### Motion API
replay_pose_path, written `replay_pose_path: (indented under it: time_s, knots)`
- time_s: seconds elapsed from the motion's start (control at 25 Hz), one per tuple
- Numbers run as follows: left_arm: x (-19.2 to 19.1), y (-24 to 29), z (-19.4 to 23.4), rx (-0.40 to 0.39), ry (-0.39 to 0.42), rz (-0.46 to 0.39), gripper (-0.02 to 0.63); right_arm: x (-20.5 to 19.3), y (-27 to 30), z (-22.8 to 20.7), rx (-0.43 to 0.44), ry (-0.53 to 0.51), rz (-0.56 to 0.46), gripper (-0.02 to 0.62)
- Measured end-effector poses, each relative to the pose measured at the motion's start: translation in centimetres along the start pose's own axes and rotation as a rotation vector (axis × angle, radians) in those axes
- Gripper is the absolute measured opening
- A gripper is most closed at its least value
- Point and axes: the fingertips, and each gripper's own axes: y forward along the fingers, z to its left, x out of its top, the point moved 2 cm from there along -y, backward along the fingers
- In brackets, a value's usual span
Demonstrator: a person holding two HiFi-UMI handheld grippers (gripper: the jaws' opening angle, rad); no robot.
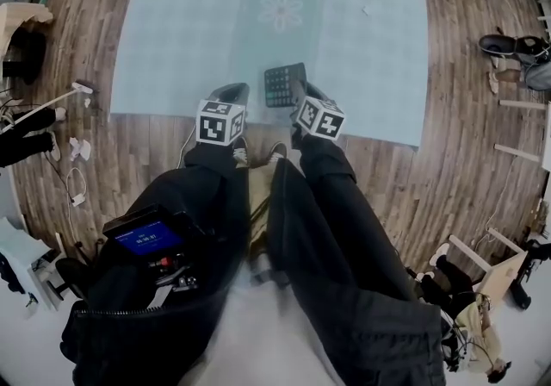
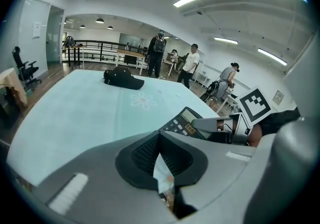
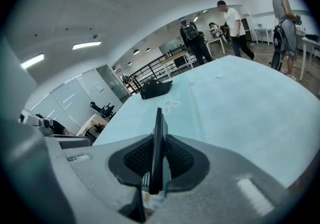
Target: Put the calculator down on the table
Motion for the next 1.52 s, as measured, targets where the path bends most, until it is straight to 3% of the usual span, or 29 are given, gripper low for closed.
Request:
replay_pose_path:
  time_s: [0.6, 1.52]
  knots:
    - [-2.2, -0.7, 0.8, 0.004, -0.038, 0.031, -0.002, -5.5, 1.2, -3.5, -0.069, 0.090, 0.081, 0.066]
    - [-3.7, -1.6, 1.3, 0.017, -0.052, 0.045, -0.002, -7.3, 1.6, -6.5, -0.086, 0.110, 0.174, 0.114]
